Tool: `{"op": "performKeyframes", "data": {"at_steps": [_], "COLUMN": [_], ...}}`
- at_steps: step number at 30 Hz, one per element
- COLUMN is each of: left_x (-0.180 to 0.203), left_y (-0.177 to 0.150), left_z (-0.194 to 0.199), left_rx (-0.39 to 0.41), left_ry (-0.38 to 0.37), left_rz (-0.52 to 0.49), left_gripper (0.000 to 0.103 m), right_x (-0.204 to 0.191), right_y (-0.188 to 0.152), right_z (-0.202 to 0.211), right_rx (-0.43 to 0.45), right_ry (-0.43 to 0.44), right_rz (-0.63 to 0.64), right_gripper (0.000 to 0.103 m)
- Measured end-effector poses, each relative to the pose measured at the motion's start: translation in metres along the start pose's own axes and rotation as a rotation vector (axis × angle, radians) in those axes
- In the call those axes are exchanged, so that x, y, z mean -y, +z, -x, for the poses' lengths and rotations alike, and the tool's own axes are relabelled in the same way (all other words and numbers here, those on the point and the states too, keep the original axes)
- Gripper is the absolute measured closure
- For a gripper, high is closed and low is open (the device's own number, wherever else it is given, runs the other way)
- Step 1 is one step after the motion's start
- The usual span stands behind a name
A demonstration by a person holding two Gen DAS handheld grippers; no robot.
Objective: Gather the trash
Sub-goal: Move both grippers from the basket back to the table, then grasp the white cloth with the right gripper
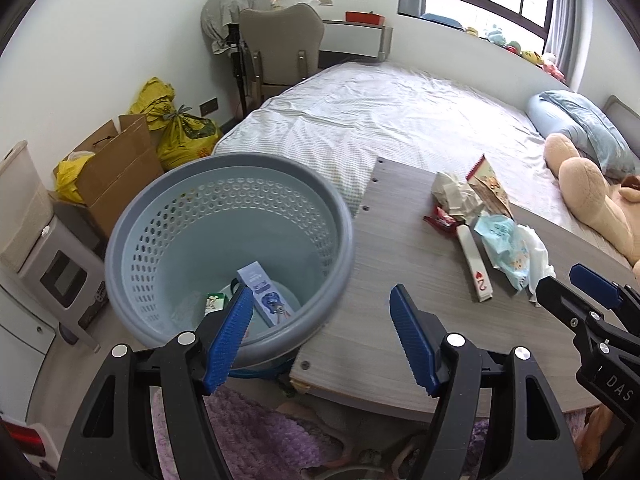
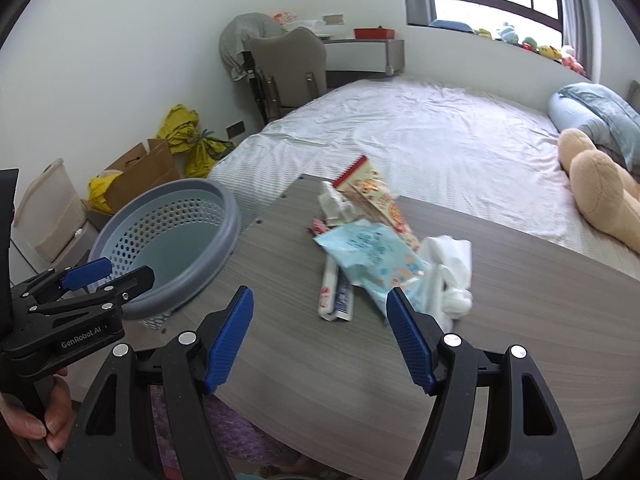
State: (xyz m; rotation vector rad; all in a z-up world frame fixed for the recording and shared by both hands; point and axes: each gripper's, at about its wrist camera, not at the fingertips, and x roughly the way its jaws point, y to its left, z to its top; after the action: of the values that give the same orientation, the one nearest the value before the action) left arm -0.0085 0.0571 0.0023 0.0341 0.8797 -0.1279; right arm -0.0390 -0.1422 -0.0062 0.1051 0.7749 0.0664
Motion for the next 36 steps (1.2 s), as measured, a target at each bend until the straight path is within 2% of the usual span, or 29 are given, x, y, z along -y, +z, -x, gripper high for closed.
{"op": "performKeyframes", "data": {"at_steps": [15,23,36], "left_x": [0.058,0.07,0.076], "left_y": [0.005,0.008,0.014], "left_z": [-0.025,-0.044,-0.062], "left_rx": [-0.043,-0.08,-0.108], "left_ry": [-0.075,-0.07,-0.058], "left_rz": [-0.103,-0.112,-0.113], "left_gripper": [0.035,0.035,0.035], "right_x": [0.069,0.091,0.104], "right_y": [-0.019,-0.015,-0.008], "right_z": [-0.007,-0.032,-0.069], "right_rx": [-0.043,-0.075,-0.12], "right_ry": [-0.108,-0.127,-0.161], "right_rz": [-0.144,-0.173,-0.177], "right_gripper": [0.035,0.035,0.036]}}
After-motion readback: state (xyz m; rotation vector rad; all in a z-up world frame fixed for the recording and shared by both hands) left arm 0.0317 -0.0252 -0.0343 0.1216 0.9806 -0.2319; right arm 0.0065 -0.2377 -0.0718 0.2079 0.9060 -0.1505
